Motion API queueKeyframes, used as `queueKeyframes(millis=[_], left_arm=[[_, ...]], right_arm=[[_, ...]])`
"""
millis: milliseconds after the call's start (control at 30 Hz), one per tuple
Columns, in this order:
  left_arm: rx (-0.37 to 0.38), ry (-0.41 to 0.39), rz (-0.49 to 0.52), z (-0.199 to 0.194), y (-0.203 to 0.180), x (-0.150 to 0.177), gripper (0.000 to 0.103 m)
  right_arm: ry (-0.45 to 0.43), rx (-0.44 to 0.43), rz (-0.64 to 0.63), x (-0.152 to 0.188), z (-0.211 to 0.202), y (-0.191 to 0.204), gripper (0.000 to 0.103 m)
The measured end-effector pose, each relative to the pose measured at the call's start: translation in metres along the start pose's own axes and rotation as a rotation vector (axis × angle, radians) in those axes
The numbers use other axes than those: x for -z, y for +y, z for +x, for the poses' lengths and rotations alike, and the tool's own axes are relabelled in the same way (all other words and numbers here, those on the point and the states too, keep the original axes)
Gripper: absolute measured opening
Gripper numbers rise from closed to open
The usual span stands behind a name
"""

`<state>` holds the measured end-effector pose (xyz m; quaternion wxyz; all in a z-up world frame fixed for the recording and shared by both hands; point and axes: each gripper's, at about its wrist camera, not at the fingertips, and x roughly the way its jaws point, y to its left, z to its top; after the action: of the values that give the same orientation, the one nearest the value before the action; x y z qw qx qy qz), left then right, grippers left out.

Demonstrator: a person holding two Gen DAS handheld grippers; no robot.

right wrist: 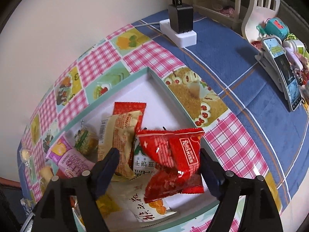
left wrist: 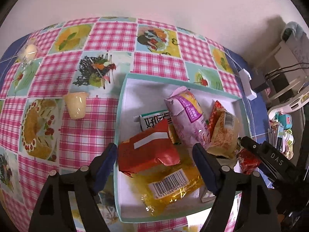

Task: Organize snacks
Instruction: 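Carry both packs over the white tray and open both grippers, then move both grippers back toward the jelly cup and wrapped bun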

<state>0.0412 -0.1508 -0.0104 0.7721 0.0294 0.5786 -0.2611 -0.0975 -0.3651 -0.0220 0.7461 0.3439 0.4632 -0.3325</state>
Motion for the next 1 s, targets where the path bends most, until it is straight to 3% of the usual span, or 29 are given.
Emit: queueKeyframes(millis=[167, 233, 467, 600, 1000], left_arm=[[-0.008, -0.021, -0.048, -0.009, 0.009, -0.004, 0.084], [-0.026, -0.036, -0.078, -0.013, 0.016, -0.005, 0.092], [-0.107, -0.097, -0.161, -0.025, 0.045, -0.011, 0.102], [-0.192, -0.117, -0.187, -0.029, 0.063, -0.013, 0.102], [-0.276, -0.153, -0.29, -0.049, 0.109, -0.013, 0.102]], right_arm=[[-0.013, -0.021, -0.005, -0.002, -0.004, 0.003, 0.101], [-0.019, -0.025, -0.013, -0.001, -0.006, 0.005, 0.102], [-0.038, -0.033, -0.058, 0.001, -0.014, 0.018, 0.103], [-0.044, -0.037, -0.084, 0.004, -0.018, 0.028, 0.103], [-0.066, -0.056, -0.203, 0.018, -0.027, 0.07, 0.103]])
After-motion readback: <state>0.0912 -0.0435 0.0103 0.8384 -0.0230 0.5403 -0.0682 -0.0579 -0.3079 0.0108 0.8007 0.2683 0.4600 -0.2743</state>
